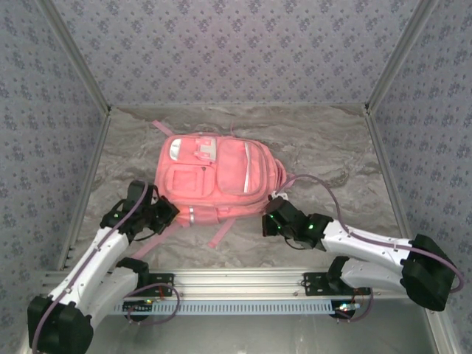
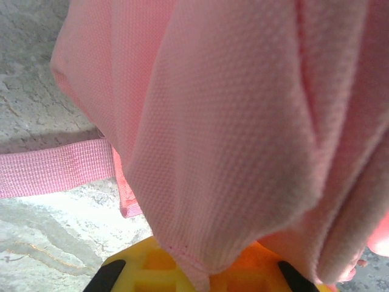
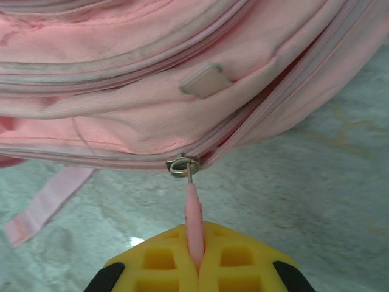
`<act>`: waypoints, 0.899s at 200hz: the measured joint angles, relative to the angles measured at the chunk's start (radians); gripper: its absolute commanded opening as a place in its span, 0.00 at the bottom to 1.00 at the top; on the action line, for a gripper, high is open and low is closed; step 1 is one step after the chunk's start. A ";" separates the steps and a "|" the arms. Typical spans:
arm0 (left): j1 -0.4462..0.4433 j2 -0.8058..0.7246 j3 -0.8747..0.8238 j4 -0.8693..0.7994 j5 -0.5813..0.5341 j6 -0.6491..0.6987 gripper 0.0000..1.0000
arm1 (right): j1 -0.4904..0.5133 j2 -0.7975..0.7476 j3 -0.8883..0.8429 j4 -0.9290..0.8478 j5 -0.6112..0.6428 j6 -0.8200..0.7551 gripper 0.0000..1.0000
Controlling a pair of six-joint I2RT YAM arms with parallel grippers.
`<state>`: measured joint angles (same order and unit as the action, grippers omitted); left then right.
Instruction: Pack books, pencil case, and school supplies into a backpack
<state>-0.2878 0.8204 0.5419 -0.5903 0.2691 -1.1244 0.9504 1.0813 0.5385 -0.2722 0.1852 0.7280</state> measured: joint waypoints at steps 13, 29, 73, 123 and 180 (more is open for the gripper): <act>0.000 0.020 0.022 -0.018 -0.008 0.021 0.00 | 0.002 0.002 0.014 -0.026 0.024 -0.029 0.00; 0.000 0.059 0.062 -0.045 -0.021 0.047 0.00 | 0.022 0.008 0.034 -0.058 0.058 -0.067 0.00; 0.007 0.234 0.189 -0.075 -0.079 0.121 0.00 | 0.147 0.053 0.102 -0.144 0.177 -0.109 0.00; 0.026 0.523 0.480 -0.130 -0.141 0.238 0.47 | 0.279 0.149 0.190 -0.172 0.253 -0.092 0.00; 0.064 0.439 0.581 -0.117 -0.150 0.239 0.60 | 0.312 0.413 0.390 -0.021 0.137 -0.063 0.00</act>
<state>-0.2241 1.2594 1.1229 -0.7078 0.1188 -0.8856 1.2621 1.4944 0.9287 -0.2935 0.3222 0.6651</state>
